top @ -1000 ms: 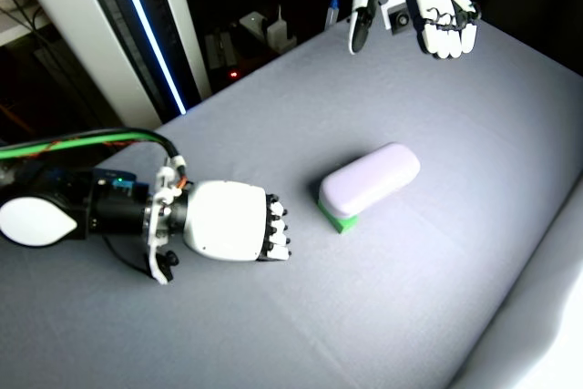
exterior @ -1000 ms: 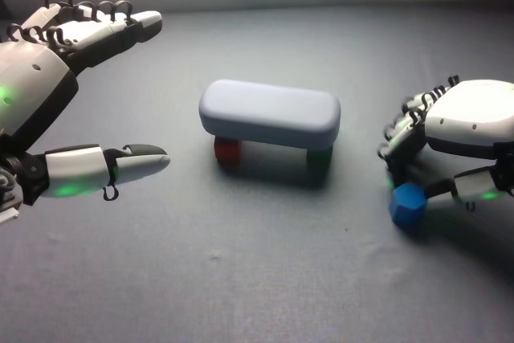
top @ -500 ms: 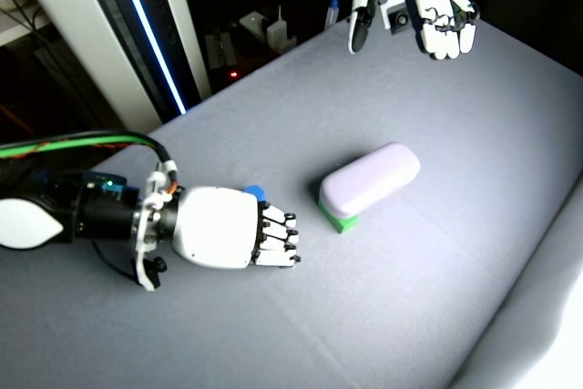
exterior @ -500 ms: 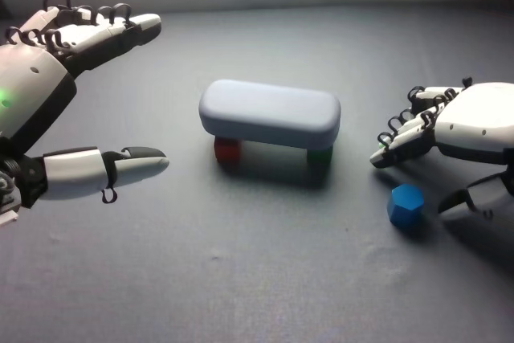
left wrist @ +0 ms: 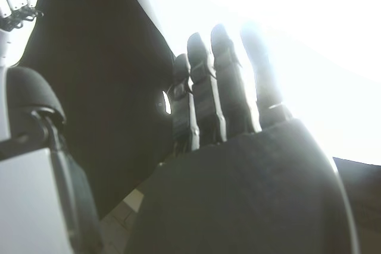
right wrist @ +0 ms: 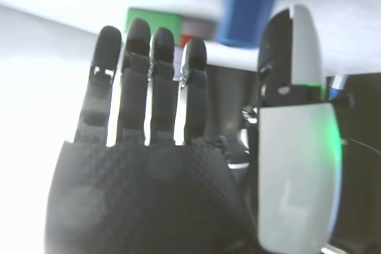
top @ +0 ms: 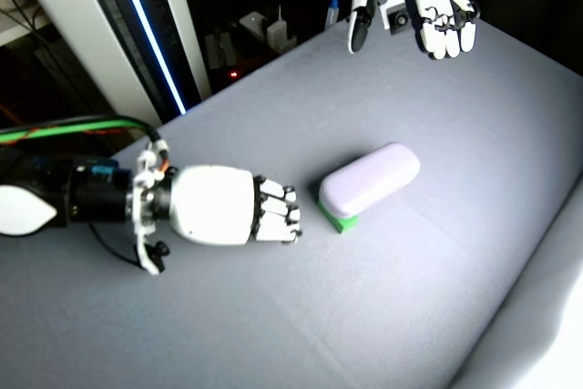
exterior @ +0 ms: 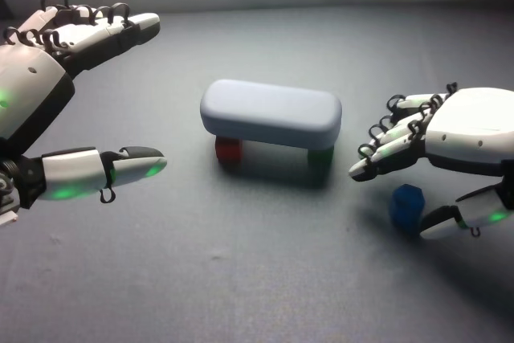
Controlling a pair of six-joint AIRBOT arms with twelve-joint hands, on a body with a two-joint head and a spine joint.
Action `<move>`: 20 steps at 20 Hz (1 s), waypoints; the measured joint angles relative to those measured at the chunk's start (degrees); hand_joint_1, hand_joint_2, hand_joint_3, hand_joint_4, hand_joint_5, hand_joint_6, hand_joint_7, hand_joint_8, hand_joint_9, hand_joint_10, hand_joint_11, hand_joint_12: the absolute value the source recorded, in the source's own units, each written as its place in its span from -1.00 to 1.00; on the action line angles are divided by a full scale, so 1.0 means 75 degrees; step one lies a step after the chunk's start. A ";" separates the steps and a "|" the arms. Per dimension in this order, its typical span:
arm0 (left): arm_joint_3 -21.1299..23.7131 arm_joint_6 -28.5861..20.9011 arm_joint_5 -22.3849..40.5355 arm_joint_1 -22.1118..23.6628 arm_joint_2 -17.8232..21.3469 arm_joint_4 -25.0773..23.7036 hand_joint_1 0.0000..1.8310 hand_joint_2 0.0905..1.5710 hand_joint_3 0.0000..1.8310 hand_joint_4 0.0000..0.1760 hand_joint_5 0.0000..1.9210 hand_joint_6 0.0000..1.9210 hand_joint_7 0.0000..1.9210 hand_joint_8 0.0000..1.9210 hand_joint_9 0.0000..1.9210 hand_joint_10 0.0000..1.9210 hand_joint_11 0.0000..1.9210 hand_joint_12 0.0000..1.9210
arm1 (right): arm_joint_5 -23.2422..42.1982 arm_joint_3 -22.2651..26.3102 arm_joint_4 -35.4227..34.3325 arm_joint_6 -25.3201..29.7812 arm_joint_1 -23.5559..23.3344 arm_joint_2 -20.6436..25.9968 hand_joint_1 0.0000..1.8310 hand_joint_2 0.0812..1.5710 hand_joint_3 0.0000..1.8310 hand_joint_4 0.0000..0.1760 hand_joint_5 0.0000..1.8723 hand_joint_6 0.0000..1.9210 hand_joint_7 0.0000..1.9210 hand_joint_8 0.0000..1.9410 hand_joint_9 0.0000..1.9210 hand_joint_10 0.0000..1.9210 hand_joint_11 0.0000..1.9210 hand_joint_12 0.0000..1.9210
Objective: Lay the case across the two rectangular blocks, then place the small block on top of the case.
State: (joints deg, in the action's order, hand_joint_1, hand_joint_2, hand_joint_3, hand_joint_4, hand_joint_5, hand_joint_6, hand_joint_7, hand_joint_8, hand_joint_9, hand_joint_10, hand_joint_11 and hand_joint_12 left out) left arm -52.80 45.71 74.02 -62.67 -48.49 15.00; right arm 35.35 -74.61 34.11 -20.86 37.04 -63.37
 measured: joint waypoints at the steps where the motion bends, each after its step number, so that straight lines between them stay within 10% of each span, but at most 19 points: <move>1: 0.0000 0.0000 0.0000 0.0000 0.0000 -0.0003 -0.09 0.16 -1.00 -1.00 -0.66 -1.00 -0.56 -1.00 -0.61 -0.99 -1.00 -0.26 | 0.0061 0.0000 0.0067 -0.0003 -0.0012 0.0003 0.17 0.22 -1.00 -0.78 -0.40 -0.99 -0.46 -0.99 -0.40 -0.97 -0.80 0.13; 5: 0.0000 -0.0003 0.0020 -0.0035 -0.0055 -0.0029 -0.11 0.14 -1.00 -0.80 -0.66 -1.00 -0.52 -0.99 -0.58 -0.99 -1.00 -0.23 | 0.0047 -0.0009 0.0236 -0.0009 -0.0055 -0.0064 0.26 0.17 -1.00 -1.00 -0.29 -1.00 -0.32 -0.94 -0.25 -0.88 -0.69 0.21; 12: 0.0000 -0.0023 0.0017 -0.0061 -0.0055 0.0000 -0.09 0.14 -1.00 -1.00 -0.65 -1.00 -0.53 -1.00 -0.59 -0.99 -1.00 -0.24 | -0.0146 -0.0102 0.0286 -0.0006 -0.0055 -0.0154 0.32 0.18 -1.00 -1.00 -0.22 -1.00 -0.25 -0.87 -0.45 -0.07 -0.60 0.41; 16: 0.0000 -0.0032 0.0017 -0.0061 -0.0055 0.0003 -0.10 0.16 -1.00 -1.00 -0.64 -1.00 -0.52 -0.99 -0.57 -0.99 -1.00 -0.22 | -0.0254 -0.0154 0.0300 -0.0006 -0.0055 -0.0294 0.39 0.20 -1.00 -1.00 -0.18 -1.00 -0.57 -0.15 -0.52 0.25 -0.57 0.57; 20: 0.0000 -0.0052 0.0017 -0.0061 -0.0055 0.0006 -0.12 0.15 -1.00 -0.93 -0.64 -1.00 -0.50 -0.99 -0.57 -0.99 -1.00 -0.24 | -0.0315 -0.0213 0.0332 -0.0003 -0.0055 -0.0326 0.36 0.23 -1.00 -1.00 -0.19 -1.00 -0.63 -0.01 -0.56 0.25 -0.65 0.60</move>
State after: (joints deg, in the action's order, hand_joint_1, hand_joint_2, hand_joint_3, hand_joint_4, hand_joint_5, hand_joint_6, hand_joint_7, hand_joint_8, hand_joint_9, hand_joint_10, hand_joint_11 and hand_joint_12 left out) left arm -52.80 45.32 74.15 -63.13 -48.90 15.05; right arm 32.99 -76.20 36.60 -20.88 36.62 -65.82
